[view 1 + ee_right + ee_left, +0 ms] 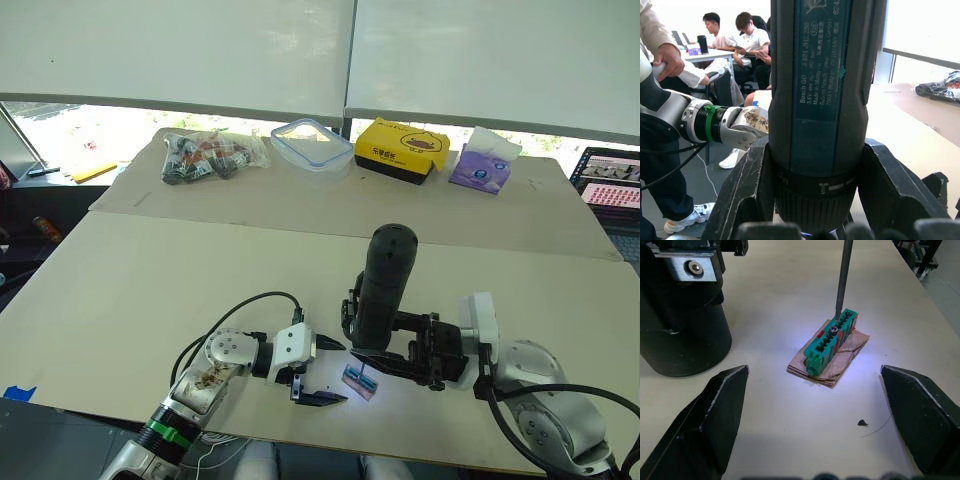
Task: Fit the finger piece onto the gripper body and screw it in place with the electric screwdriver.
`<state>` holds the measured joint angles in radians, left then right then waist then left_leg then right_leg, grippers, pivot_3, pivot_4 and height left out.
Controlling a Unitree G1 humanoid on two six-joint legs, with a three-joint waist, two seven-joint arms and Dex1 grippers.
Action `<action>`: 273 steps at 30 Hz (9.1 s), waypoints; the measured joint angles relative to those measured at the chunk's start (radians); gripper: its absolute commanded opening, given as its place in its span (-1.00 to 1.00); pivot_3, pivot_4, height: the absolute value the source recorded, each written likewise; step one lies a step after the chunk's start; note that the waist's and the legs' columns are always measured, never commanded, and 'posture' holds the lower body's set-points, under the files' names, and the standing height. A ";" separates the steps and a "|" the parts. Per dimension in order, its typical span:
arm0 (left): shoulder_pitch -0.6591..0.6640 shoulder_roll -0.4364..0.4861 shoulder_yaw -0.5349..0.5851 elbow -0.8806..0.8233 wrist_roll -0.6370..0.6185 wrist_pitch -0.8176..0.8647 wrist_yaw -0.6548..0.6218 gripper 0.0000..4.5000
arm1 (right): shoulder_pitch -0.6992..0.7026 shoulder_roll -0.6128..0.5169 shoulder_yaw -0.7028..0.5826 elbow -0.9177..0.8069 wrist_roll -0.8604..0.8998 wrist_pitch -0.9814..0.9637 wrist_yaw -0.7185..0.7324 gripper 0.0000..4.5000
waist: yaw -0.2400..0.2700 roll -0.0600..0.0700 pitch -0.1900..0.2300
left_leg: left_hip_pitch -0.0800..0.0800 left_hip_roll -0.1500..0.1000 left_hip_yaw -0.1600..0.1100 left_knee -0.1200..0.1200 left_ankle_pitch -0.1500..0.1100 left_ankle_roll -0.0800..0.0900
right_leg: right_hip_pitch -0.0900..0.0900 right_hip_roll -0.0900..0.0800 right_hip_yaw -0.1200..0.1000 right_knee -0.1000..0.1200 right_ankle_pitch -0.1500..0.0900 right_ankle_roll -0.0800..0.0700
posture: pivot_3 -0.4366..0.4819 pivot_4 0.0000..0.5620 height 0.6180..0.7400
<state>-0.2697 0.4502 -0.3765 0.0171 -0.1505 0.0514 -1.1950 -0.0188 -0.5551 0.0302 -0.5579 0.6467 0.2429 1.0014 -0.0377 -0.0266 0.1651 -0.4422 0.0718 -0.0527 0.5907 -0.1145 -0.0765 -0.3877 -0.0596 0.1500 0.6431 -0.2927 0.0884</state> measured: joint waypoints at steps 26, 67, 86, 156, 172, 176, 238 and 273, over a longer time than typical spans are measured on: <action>0.003 -0.001 0.000 0.001 0.000 -0.007 0.004 0.98 | -0.003 0.012 0.013 0.007 -0.040 0.000 -0.001 -0.15 | 0.000 0.000 0.000 | 0.000 0.000 0.000 0.000 0.000 0.000 | 0.000 0.000 0.000 0.000 0.000 0.000 | -0.05 -0.47 1.00; 0.013 0.109 0.111 -0.002 -0.146 0.031 -0.105 0.98 | -0.083 -0.067 -0.083 -0.090 0.174 0.120 -0.082 -0.15 | -0.012 -0.001 0.001 | 0.000 0.000 0.000 0.000 0.000 0.000 | -0.002 0.000 0.000 0.003 0.000 0.000 | -0.05 -0.47 1.00; 0.047 0.049 0.335 -0.189 -0.376 0.171 0.089 0.98 | -0.212 -0.180 -0.284 -0.145 0.477 0.239 -0.287 -0.15 | -0.007 -0.003 0.002 | -0.001 0.000 0.000 0.000 0.000 0.000 | -0.002 0.000 0.000 0.002 0.000 0.000 | -0.05 -0.47 1.00; -0.368 -0.174 0.047 0.552 0.009 -0.150 -0.025 0.02 | -0.346 -0.207 -0.245 -0.125 0.594 0.314 -0.337 -0.15 | -0.007 -0.004 0.003 | -0.003 0.000 -0.001 0.000 0.000 0.000 | -0.002 0.000 0.000 0.001 0.001 0.001 | -0.05 -0.47 1.00; -0.198 -0.152 0.118 0.323 -0.010 -0.053 0.060 0.99 | -0.325 -0.210 -0.245 -0.136 0.615 0.318 -0.348 -0.15 | -0.011 -0.004 0.002 | -0.003 0.000 -0.001 -0.001 0.000 0.000 | -0.003 0.000 0.000 0.002 0.004 0.007 | -0.05 -0.47 1.00; -0.099 -0.138 0.123 0.150 -0.010 0.065 0.141 0.99 | -0.324 -0.214 -0.245 -0.137 0.616 0.326 -0.347 -0.15 | -0.009 -0.004 0.002 | -0.003 0.000 -0.001 0.000 0.000 0.000 | -0.003 0.000 0.000 0.002 0.004 0.007 | -0.05 -0.47 1.00; -0.048 -0.215 0.076 0.081 0.043 0.084 0.306 0.97 | -0.315 -0.221 -0.244 -0.138 0.620 0.337 -0.331 -0.15 | 0.001 -0.003 0.002 | -0.003 -0.001 -0.002 0.000 0.000 0.000 | -0.001 0.000 0.000 -0.001 0.001 0.002 | -0.05 -0.47 1.00; -0.087 -0.229 0.057 0.126 0.069 0.081 0.324 0.01 | -0.462 -0.051 -0.083 -0.020 0.305 0.306 -0.245 -0.15 | 0.015 -0.003 0.002 | -0.003 -0.002 -0.002 0.000 0.000 0.000 | -0.001 0.000 0.000 -0.001 0.001 0.002 | -0.05 -0.47 1.00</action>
<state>-0.3563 0.2211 -0.3198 0.1435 -0.0811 0.1321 -0.8714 -0.4809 -0.6057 -0.0527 -0.5775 0.9521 0.5486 0.7567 -0.0227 -0.0295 0.1670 -0.4449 0.0701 -0.0543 0.5911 -0.1144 -0.0763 -0.3889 -0.0600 0.1499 0.6421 -0.2914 0.0906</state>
